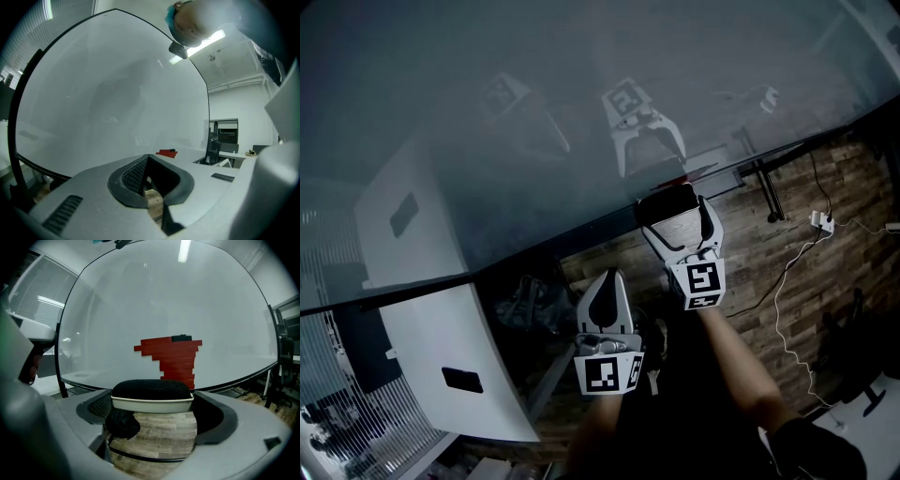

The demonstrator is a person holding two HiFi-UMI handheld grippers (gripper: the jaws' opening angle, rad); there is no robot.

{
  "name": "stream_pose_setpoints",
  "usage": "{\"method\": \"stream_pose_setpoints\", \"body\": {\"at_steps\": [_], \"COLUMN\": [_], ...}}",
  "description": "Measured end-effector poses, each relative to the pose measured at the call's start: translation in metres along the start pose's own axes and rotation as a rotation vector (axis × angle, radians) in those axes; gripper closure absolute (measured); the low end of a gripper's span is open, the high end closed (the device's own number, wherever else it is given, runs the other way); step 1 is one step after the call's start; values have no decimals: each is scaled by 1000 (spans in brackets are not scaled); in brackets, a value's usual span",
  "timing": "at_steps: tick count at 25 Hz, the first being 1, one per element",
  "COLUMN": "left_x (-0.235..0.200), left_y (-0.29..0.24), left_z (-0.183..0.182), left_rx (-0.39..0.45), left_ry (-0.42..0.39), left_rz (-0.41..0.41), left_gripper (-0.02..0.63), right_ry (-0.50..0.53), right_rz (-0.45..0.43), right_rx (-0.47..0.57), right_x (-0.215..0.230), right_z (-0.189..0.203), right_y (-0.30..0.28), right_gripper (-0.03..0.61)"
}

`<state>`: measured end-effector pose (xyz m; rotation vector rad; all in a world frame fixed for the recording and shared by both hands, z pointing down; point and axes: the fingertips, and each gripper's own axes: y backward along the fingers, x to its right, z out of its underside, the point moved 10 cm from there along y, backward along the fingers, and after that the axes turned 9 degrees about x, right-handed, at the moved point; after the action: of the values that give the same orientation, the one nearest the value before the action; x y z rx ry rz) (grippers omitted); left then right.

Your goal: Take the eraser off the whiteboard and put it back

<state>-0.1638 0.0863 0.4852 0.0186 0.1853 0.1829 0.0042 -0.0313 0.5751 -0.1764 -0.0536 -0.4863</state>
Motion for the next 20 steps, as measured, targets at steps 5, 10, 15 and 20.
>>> {"method": "stream_pose_setpoints", "body": {"at_steps": [5,10,15,20], "left_x": [-2,0,2,2], "left_y": [-1,-1,-1,-1], "left_z": [2,2,2,2], "left_rx": [1,-1,-3,-3], "left_ry": [4,8,7,8], "left_rz": [-4,-2,-3,-6], "left_gripper": [612,612,612,612], "right_ry": [8,11,10,11], "right_rz": [-4,-11,-12,-4], "right_rx": [-4,-3,-8,-12], "right_x": [-1,-1,0,0], "right_z": [2,2,1,0], "right_y": [0,0,1,2], "right_gripper": [57,58,58,57]}}
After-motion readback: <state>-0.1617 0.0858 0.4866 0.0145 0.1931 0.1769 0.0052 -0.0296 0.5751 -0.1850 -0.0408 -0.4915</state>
